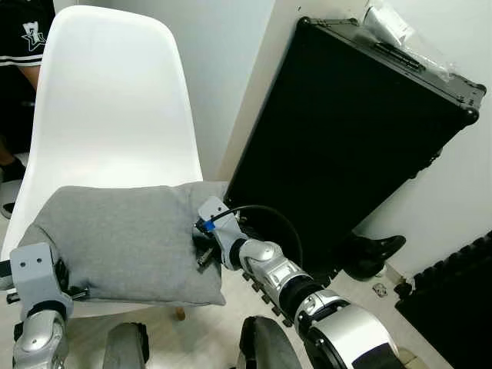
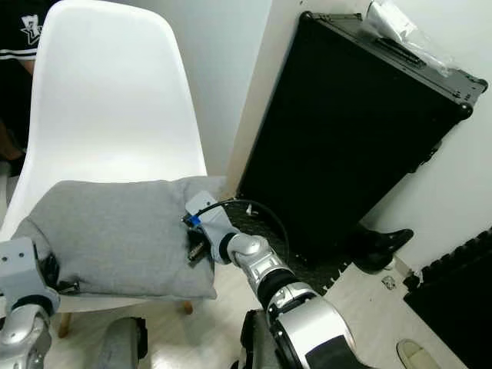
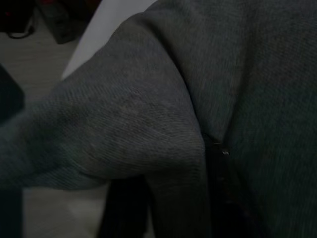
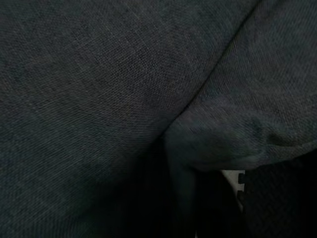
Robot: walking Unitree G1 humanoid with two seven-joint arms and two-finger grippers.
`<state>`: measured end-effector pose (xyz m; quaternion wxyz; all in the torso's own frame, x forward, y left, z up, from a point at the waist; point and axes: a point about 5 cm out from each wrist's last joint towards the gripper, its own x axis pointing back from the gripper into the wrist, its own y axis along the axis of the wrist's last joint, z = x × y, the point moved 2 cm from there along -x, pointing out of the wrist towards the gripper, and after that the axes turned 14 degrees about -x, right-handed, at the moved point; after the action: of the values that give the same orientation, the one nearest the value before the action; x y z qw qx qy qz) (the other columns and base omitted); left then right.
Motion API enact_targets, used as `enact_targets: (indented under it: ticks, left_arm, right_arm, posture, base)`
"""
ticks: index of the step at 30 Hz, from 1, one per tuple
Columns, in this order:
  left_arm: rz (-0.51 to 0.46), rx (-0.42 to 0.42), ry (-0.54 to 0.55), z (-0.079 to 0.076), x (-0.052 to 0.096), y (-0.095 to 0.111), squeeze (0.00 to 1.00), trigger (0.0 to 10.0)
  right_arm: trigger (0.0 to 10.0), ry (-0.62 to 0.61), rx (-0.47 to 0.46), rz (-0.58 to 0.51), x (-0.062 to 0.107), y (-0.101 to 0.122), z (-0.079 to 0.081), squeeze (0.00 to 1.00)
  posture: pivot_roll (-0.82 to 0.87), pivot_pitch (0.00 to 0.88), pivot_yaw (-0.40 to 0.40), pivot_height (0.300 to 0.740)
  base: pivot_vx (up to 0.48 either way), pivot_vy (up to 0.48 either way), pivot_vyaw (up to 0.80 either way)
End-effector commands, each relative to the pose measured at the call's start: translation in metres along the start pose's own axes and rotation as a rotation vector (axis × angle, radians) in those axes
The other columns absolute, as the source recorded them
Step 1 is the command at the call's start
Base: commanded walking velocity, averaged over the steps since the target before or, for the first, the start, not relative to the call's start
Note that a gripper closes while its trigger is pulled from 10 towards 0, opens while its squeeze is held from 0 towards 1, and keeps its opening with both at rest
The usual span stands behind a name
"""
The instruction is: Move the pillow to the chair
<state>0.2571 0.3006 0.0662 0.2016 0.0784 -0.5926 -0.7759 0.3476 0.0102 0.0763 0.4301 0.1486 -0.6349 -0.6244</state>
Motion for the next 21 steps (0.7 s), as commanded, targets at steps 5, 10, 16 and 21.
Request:
enact_targets:
  ticks: [5,10,16,21]
  left_arm:
    - [0.013,0.044,-0.114,-0.025,0.002,-0.003,1.00,10.0]
    - [0.004,0.053,-0.132,-0.027,0.002,-0.001,1.00,10.0]
    - [-0.015,0.076,-0.153,-0.028,0.001,0.002,1.00,10.0]
    - [-0.012,0.071,-0.136,-0.016,0.000,-0.001,1.00,10.0]
  right_arm:
    - [10.0,0.073,-0.061,0.005,-0.009,-0.005,0.023,1.00]
    - [10.0,0.084,-0.070,-0.002,-0.007,-0.004,0.021,1.00]
    - [10.0,0.082,-0.053,0.004,0.000,-0.007,0.009,1.00]
    - [10.0,0.033,-0.042,0.009,0.013,-0.013,-0.014,1.00]
  posture:
    - [0.16,0.147,-0.273,0.594]
    - [0.16,0.144,-0.268,0.594]
    - [0.16,0.136,-0.263,0.594]
    - [0.16,0.131,-0.254,0.594]
  base:
    - [0.000,0.000,0.00]
    - [0.000,0.000,0.00]
    - [0.000,0.000,0.00]
    - [0.000,0.000,0.00]
